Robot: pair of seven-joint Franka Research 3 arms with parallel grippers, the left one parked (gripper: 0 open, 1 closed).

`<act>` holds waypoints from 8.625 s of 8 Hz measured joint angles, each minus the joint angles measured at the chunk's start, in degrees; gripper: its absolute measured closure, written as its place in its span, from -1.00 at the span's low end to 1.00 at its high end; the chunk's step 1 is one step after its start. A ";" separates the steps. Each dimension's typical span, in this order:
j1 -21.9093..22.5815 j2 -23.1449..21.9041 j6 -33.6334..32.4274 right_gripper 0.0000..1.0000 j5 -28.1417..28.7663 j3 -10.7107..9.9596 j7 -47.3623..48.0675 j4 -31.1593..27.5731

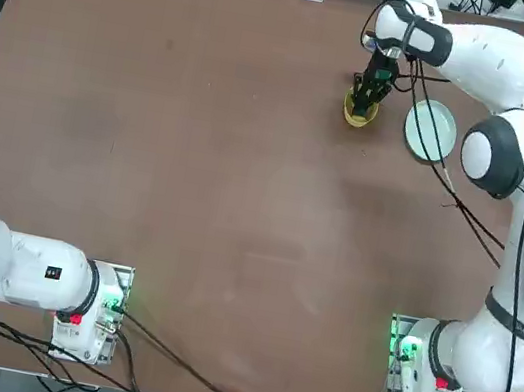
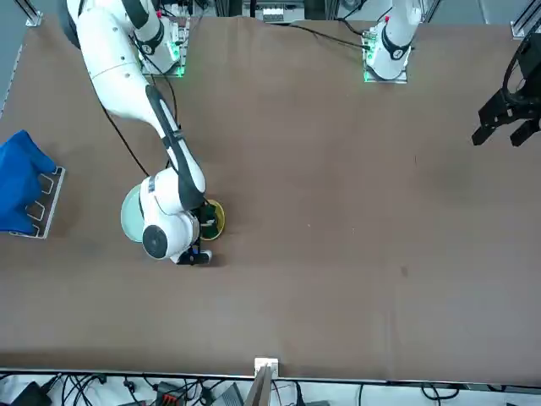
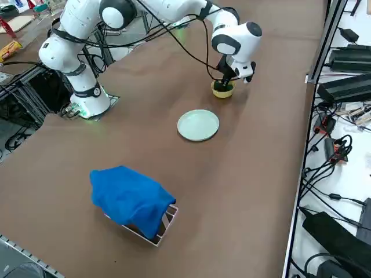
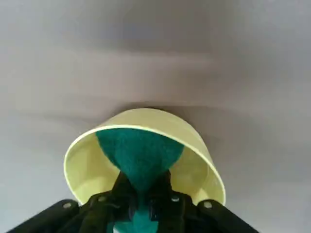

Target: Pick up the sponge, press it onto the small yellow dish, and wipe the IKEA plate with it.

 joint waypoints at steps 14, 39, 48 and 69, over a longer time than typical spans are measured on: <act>-3.46 -15.96 -8.55 0.70 -8.66 -2.85 -1.05 -5.39; -20.07 -23.73 30.47 0.67 -11.59 -2.52 -11.47 -43.44; -22.08 -21.70 31.80 0.67 -11.05 -0.79 -17.41 -40.42; -26.32 -24.34 30.76 0.67 -10.80 2.72 -21.89 -44.90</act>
